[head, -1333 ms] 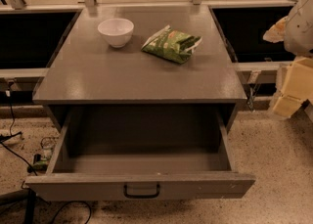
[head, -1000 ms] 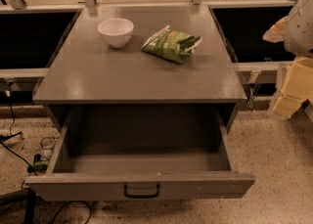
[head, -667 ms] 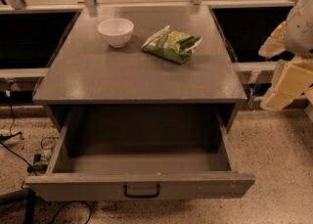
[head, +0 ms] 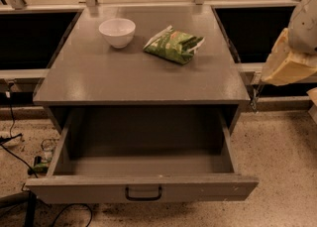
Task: Close top drawer
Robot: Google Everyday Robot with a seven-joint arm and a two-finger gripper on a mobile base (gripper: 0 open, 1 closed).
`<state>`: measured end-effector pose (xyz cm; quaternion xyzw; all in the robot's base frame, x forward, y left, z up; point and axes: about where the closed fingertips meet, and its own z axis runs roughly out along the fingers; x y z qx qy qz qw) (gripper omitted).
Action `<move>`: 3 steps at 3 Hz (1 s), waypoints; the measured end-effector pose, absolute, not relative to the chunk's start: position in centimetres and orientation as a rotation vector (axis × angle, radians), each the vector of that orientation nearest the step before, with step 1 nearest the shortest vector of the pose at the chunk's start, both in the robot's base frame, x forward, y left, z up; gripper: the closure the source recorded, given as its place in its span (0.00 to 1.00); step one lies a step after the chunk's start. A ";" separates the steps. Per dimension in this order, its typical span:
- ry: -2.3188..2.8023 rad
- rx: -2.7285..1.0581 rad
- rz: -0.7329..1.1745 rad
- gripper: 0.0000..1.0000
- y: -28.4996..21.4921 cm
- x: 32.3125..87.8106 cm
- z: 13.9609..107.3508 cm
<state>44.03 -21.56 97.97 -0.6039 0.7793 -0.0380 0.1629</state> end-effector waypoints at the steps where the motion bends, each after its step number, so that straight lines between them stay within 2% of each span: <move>1: 2.199 -1.717 -0.135 1.00 -21.3 44.6 99.0; 2: 2.110 -1.625 -0.174 1.00 -20.4 45.9 101.8; 3: 2.109 -1.588 -0.128 1.00 -20.0 46.6 100.9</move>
Offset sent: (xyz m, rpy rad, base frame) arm 0.0327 0.0185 0.0723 0.0845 -0.2725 -0.0134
